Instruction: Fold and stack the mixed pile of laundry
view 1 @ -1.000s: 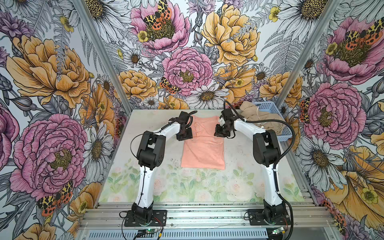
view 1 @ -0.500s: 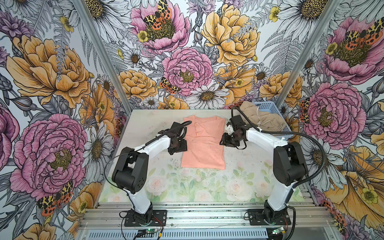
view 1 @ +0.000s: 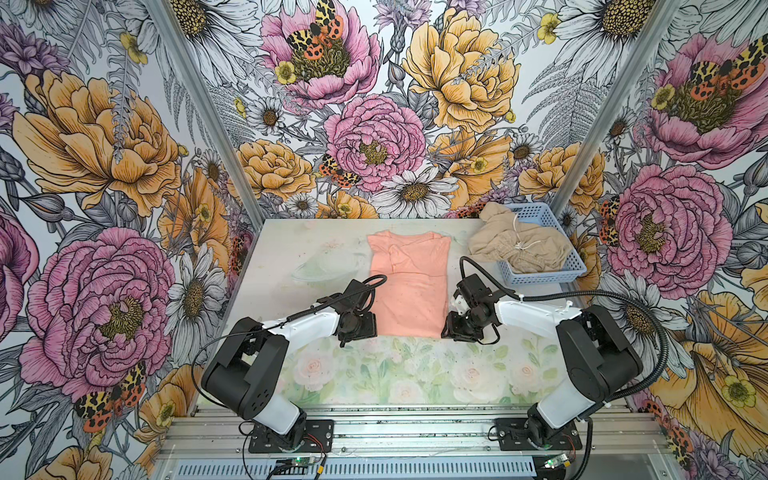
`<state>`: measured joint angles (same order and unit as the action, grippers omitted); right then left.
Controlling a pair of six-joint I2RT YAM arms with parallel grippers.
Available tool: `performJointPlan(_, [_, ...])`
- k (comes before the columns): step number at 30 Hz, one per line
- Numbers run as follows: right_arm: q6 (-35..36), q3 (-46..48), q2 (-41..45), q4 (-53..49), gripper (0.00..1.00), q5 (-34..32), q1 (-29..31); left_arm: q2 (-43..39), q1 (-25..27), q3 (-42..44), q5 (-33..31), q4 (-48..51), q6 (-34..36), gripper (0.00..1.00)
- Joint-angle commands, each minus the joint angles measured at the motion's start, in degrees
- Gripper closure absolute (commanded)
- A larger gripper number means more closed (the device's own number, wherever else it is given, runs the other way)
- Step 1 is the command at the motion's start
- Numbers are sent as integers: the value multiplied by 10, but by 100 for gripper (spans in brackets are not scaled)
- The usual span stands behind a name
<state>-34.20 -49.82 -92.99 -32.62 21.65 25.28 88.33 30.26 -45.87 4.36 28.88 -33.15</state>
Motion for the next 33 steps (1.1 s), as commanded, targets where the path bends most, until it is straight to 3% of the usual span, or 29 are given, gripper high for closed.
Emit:
performJointPlan(1, [-10,13,10,32,54,-20,2,9,5,11,3,-33,-12,37])
performJointPlan(6, [-11,19,9,49,54,-30,1,20,5,4,-5,-37,-5,40])
performJointPlan(15, [-15,17,-9,64,61,-33,1,36,9,18,-8,-46,-1,54])
performJointPlan(20, [-18,19,-18,72,72,-32,1,29,9,35,-7,-46,-2,64])
performJointPlan(27, [-19,23,-16,75,99,-22,1,26,14,46,2,-46,-5,88])
performJointPlan(30, [-22,24,3,68,100,-11,1,7,18,55,5,-39,-18,100])
performJointPlan(33, [-23,24,37,43,100,-5,2,-32,30,68,2,-15,-37,100])
